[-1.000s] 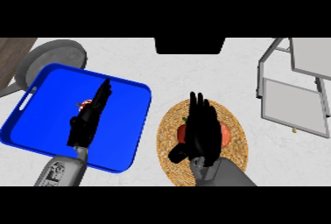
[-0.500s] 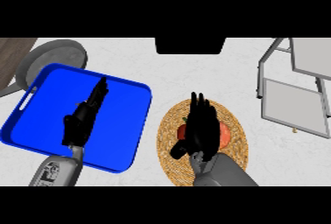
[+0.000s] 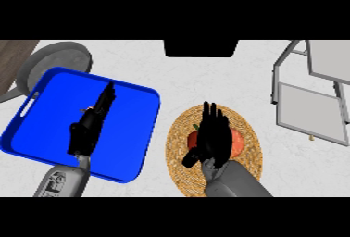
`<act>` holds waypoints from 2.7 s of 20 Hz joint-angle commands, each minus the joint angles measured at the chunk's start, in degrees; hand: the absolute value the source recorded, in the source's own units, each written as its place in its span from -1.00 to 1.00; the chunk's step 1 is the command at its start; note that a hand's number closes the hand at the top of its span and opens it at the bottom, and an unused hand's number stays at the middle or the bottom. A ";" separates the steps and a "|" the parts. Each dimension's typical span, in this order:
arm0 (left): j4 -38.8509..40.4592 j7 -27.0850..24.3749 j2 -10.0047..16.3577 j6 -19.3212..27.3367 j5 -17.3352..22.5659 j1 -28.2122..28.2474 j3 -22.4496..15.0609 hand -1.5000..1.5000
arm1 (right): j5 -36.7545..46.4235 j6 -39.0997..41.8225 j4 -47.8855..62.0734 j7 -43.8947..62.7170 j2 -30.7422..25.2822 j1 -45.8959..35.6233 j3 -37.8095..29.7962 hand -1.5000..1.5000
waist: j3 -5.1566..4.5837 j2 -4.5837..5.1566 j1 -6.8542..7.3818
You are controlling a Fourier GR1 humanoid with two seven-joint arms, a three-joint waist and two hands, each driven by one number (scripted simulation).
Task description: Pick the bell pepper from the placemat and place it in the tiered shelf
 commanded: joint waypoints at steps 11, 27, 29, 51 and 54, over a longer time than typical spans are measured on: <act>-0.70 1.15 -1.55 -1.44 -0.81 -1.07 1.08 0.00 | -6.34 -8.07 9.43 8.32 0.70 -3.87 6.35 1.00 | 0.01 0.08 0.52; 0.09 -2.35 -0.48 -4.91 -1.67 1.92 4.72 0.00 | 3.25 0.10 -2.28 -2.48 -0.75 4.08 -2.37 1.00 | -0.01 -0.11 -0.55; 0.44 0.59 -1.76 -4.08 -2.44 -2.08 5.12 0.00 | 4.38 -0.62 -2.09 -4.44 0.67 4.69 -3.27 1.00 | 0.00 -0.06 -0.48; -0.80 -1.83 -3.59 -3.17 -4.27 3.18 3.54 0.00 | 26.18 10.66 -40.37 9.27 0.72 -5.52 -10.47 1.00 | -0.10 -0.44 -0.54; -0.35 0.86 -1.74 -4.61 -2.94 0.25 5.68 0.00 | 29.06 13.39 -42.44 7.31 0.71 -7.09 -14.24 1.00 | -0.07 -0.35 -0.81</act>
